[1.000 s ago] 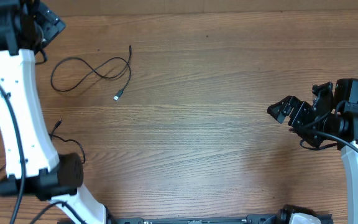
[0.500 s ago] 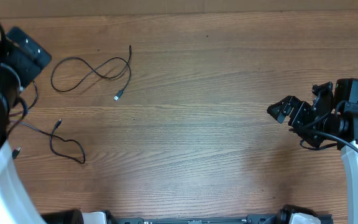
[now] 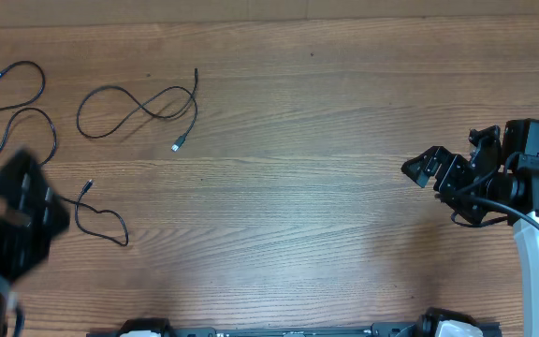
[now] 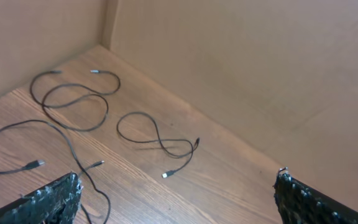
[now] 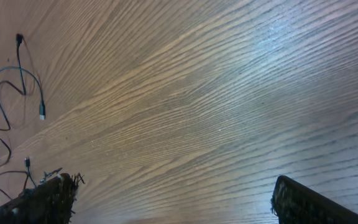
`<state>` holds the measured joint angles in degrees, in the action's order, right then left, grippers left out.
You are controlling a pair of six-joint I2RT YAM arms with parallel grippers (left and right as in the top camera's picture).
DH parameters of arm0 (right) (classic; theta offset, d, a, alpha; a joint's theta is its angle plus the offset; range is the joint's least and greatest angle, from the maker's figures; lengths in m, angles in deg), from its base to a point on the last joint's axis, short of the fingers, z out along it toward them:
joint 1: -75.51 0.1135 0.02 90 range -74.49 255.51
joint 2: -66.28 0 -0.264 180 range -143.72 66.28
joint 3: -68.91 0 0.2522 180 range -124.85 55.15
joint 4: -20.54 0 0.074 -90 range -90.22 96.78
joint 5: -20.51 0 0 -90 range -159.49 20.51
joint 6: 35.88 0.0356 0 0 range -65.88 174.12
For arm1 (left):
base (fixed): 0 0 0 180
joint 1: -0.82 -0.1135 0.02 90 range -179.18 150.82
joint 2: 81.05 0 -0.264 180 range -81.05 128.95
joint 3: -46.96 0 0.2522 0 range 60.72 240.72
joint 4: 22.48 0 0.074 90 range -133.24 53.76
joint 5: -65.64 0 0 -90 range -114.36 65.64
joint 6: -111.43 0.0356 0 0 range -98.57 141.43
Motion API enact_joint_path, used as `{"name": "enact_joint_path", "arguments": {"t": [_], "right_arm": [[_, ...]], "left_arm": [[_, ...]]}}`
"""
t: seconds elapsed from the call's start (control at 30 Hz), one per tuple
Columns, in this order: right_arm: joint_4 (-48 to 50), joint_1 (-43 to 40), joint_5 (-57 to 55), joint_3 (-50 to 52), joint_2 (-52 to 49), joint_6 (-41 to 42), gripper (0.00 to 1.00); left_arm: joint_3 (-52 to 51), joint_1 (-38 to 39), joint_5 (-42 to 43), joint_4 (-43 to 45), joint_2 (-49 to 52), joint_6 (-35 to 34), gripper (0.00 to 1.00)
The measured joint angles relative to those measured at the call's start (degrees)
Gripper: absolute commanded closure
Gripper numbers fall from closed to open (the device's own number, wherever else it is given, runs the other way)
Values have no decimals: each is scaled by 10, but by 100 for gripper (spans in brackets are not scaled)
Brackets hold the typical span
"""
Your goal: Untangle cables
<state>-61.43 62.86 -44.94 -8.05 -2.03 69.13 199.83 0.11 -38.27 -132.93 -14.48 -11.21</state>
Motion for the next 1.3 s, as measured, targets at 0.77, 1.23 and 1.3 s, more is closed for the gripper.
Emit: {"name": "enact_joint_path", "arguments": {"t": [0.77,1.23,1.3], "right_arm": [[-47,0,3,0,-1,-27,17],[-127,0,10,0,158,-107,13],[-134,0,11,0,194,-110,0]], "left_arm": [[-410,0,-50,-2,-390,-47,1],[-443,0,-50,-2,-390,-47,0],[-443,0,-50,-2,-390,-47,0]]}}
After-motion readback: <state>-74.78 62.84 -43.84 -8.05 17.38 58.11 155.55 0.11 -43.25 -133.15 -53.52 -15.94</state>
